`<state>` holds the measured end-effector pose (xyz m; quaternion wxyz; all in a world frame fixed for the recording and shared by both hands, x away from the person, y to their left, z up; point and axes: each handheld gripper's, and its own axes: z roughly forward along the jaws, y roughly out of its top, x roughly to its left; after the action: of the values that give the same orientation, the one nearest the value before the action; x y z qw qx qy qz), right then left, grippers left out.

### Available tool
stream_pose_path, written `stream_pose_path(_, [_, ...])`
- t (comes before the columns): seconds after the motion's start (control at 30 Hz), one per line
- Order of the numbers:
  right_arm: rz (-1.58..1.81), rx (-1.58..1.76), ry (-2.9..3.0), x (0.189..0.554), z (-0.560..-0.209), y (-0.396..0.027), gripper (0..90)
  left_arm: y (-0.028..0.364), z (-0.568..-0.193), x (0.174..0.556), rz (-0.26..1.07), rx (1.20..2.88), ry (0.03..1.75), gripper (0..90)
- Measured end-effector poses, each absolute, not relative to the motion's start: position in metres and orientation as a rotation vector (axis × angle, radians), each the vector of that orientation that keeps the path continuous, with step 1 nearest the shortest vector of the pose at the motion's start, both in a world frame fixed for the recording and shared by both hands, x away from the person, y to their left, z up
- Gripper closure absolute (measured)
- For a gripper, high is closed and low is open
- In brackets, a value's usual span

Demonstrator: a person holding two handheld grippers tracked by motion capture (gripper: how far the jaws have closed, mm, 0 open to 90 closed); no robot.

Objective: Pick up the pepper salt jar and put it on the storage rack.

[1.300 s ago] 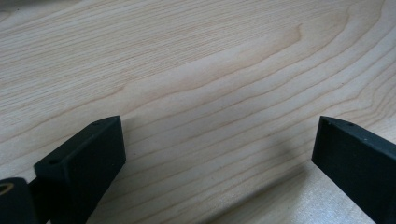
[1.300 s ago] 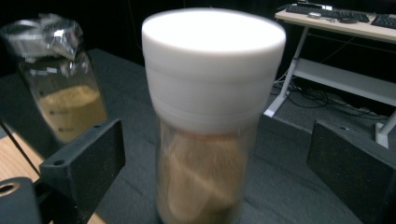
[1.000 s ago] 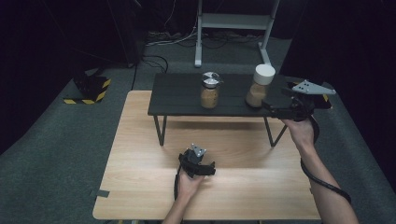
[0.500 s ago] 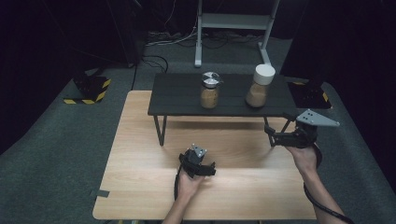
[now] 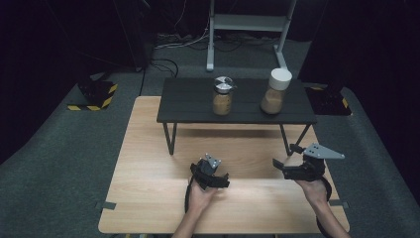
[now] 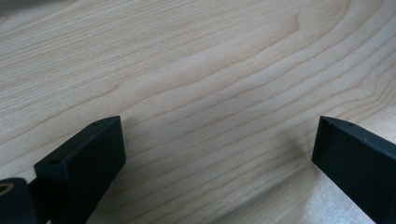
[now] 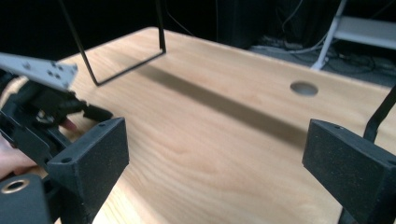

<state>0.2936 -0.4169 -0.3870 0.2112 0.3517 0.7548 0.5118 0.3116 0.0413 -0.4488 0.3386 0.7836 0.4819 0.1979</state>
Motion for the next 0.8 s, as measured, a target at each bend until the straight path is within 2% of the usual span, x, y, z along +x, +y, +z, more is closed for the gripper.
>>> stream_pose_path(0.47, [1.211,1.139,2.153,0.312,-0.452,-0.387,7.9,0.045,-0.449,0.309,0.518,2.052,1.242,3.0])
stream_pose_path(0.8, [1.135,1.173,2.185,0.314,-0.455,-0.377,9.4,0.051,-0.449,0.307,0.529,2.045,1.252,3.3])
